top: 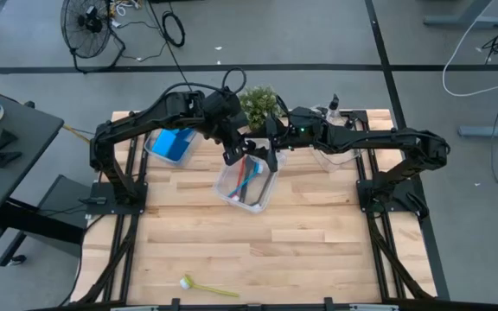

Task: Pick & Place Kitchen Sink Supplies
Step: Put the black soap dispenser into the right transparent bin

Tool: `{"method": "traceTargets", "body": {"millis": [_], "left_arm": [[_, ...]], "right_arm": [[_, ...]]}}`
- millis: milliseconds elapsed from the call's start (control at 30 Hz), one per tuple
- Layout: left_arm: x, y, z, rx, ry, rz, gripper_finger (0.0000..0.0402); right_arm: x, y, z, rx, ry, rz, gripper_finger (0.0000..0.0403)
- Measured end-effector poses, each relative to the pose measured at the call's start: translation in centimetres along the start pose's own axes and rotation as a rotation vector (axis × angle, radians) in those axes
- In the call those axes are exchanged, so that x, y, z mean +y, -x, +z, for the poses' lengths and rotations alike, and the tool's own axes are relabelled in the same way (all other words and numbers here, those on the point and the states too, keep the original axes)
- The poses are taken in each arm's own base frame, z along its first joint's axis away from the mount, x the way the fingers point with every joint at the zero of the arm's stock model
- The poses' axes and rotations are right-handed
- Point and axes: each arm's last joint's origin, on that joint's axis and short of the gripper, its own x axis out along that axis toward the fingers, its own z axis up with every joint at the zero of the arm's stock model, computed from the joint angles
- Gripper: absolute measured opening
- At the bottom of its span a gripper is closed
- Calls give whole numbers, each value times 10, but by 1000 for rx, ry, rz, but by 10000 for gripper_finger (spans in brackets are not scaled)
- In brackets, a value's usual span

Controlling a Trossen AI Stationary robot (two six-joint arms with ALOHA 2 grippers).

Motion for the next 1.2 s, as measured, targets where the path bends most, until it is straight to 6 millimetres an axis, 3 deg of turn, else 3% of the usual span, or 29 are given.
{"method": "traceTargets", "body": {"millis": [533,800,933,1200], "left_arm": [[0,0,0,0,1,3,98],[0,0,0,0,-4,1,106],[-1,0,0,3,3,-1,142],[-1,2,-1,6,47,-11,273]], "right_arm": [[1,0,0,-1,4,8,136],[0,0,0,0,11,7,140],[0,0,0,2,10,3,134],[0,0,1,-13,23,23,137]]}}
